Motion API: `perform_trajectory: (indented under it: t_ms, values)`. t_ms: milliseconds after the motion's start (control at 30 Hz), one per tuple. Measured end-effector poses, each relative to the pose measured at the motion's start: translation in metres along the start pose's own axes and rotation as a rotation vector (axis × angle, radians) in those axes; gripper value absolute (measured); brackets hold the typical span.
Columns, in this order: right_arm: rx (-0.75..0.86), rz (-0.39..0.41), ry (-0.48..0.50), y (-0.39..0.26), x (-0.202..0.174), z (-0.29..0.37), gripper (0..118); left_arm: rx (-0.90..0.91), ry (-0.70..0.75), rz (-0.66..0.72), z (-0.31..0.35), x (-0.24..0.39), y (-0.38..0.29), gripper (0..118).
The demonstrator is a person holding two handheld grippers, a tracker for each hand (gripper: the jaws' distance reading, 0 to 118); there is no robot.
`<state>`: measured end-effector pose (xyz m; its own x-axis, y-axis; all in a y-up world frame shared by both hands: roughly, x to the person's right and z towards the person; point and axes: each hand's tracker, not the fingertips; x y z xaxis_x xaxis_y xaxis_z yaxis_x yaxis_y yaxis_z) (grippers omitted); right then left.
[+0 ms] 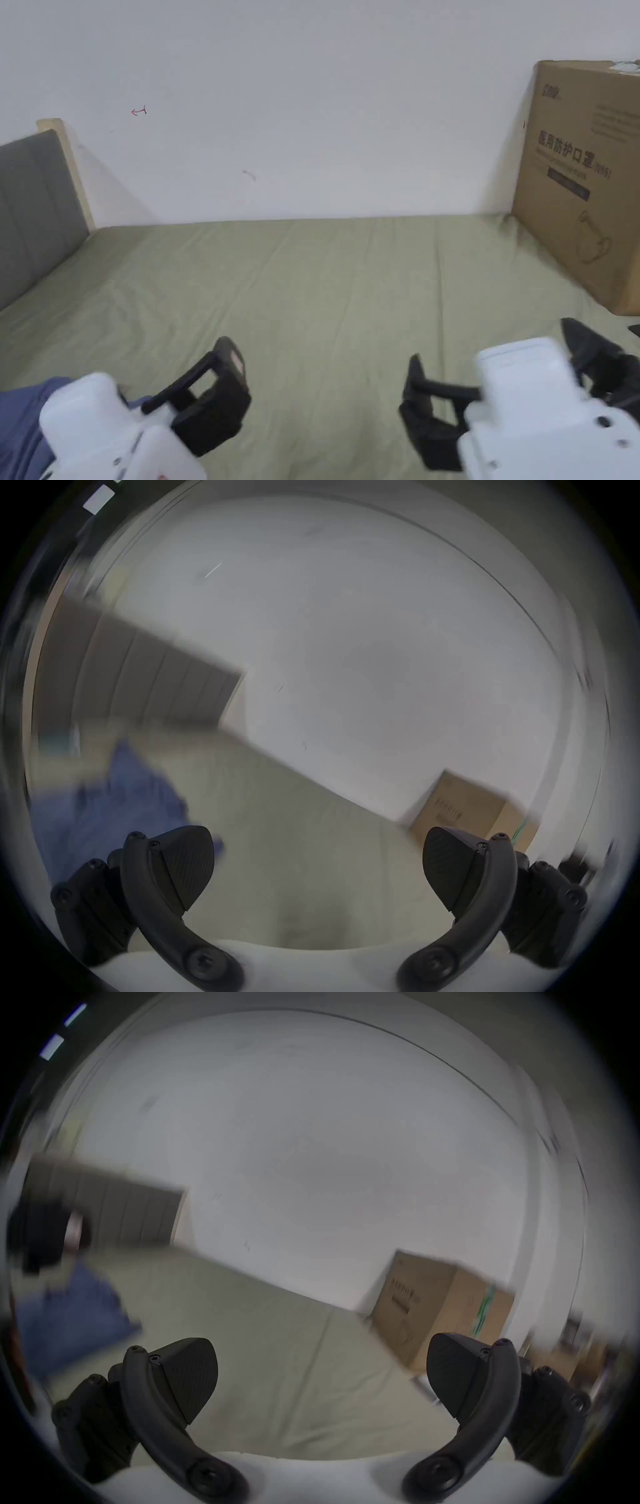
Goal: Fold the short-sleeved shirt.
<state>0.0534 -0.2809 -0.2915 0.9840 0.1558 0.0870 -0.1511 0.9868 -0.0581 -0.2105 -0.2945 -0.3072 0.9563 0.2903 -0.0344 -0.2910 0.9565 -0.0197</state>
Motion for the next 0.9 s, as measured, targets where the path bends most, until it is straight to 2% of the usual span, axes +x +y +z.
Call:
perform_trajectory:
  t_ms: [67,133,200,300,600,667,700,733,767,800,833,867,900]
  values:
    - [-0.014,-0.235,-0.008,-0.002,0.02,0.0,118,0.052,-0.038,-0.226,0.008,0.016,0.007,118]
    - [-0.029,-0.315,-0.048,-0.011,0.028,-0.001,118,0.062,-0.083,-0.334,0.013,0.021,0.007,118]
    - [-0.013,-0.222,-0.109,-0.019,0.027,0.002,117,0.035,-0.063,-0.307,0.013,0.024,0.003,118]
    - [-0.015,-0.076,-0.11,-0.019,0.021,0.002,116,-0.024,-0.064,-0.282,0.009,0.021,0.0,118]
    - [-0.004,-0.11,-0.06,-0.013,0.018,0.004,116,-0.022,-0.088,-0.239,0.009,0.017,0.004,118]
    - [-0.011,-0.106,-0.04,-0.015,0.018,0.005,110,-0.029,-0.065,-0.259,0.01,0.018,0.004,118]
    - [-0.01,-0.112,-0.031,-0.015,0.018,0.005,101,-0.039,-0.055,-0.261,0.01,0.018,0.005,114]
    - [-0.009,-0.121,-0.027,-0.015,0.018,0.005,96,-0.046,-0.059,-0.26,0.011,0.017,0.005,111]
    - [-0.006,-0.131,-0.027,-0.014,0.019,0.006,96,-0.041,-0.067,-0.255,0.013,0.016,0.004,107]
    - [-0.008,-0.139,-0.028,-0.013,0.019,0.006,72,-0.032,-0.067,-0.25,0.013,0.016,0.003,88]
    - [-0.01,-0.143,-0.032,-0.013,0.019,0.005,41,-0.024,-0.041,-0.251,0.012,0.016,0.003,46]
    - [-0.009,-0.143,-0.031,-0.013,0.019,0.005,23,-0.024,-0.007,-0.263,0.01,0.017,0.002,20]
    - [-0.002,-0.148,-0.022,-0.013,0.02,0.007,17,-0.028,-0.001,-0.288,0.008,0.017,0.0,12]
